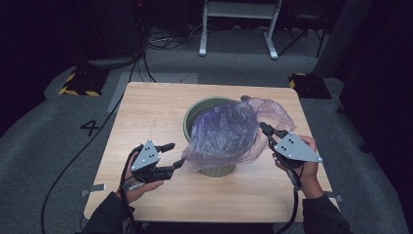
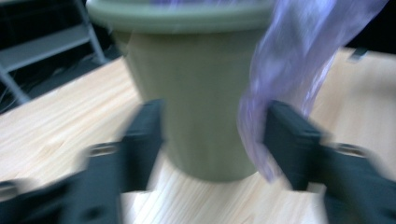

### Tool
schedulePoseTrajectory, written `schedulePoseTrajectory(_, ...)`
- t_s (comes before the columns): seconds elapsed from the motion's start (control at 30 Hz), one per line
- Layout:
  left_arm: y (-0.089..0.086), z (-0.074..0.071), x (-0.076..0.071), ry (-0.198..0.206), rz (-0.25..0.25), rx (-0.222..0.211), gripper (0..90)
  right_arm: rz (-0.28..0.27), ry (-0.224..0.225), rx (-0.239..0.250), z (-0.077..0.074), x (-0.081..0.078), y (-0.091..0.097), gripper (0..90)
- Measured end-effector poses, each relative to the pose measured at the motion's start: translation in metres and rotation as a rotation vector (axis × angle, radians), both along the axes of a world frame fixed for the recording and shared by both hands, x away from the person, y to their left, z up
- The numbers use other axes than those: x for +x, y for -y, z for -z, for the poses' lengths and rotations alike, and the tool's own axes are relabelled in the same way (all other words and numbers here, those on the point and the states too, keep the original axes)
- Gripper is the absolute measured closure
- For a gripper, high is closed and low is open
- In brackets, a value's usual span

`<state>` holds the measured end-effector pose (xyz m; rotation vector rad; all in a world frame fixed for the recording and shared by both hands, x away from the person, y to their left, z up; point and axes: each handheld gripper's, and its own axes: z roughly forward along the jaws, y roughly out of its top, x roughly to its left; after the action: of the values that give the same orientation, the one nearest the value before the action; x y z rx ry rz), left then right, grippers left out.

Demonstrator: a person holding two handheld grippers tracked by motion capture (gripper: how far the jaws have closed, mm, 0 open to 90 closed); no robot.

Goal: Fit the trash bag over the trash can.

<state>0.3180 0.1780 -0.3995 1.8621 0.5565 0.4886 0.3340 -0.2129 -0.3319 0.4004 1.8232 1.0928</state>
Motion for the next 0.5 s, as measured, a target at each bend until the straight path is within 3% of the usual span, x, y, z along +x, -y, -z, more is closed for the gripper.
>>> schedulePoseTrajectory(0.1, -0.004, -0.007, -0.008, 0.011, 0.023, -0.027, 24.2, -0.011, -0.01, -0.013, 0.0, -0.001, -0.005, 90.0)
schedulePoseTrajectory(0.17, -0.006, -0.011, -0.012, 0.017, 0.033, -0.028, 23.3, -0.016, -0.012, -0.015, 0.0, -0.002, -0.007, 90.0)
schedulePoseTrajectory(0.27, -0.01, -0.014, -0.016, 0.02, 0.02, -0.027, 21.7, -0.018, -0.016, -0.016, 0.0, -0.003, -0.009, 90.0)
schedulePoseTrajectory(0.37, -0.015, -0.013, -0.014, 0.018, -0.03, -0.018, 21.9, -0.016, -0.017, -0.007, 0.0, -0.002, -0.008, 90.0)
schedulePoseTrajectory(0.5, -0.023, -0.01, -0.011, -0.011, -0.043, -0.058, 22.1, -0.022, -0.037, 0.015, 0.001, -0.001, -0.006, 90.0)
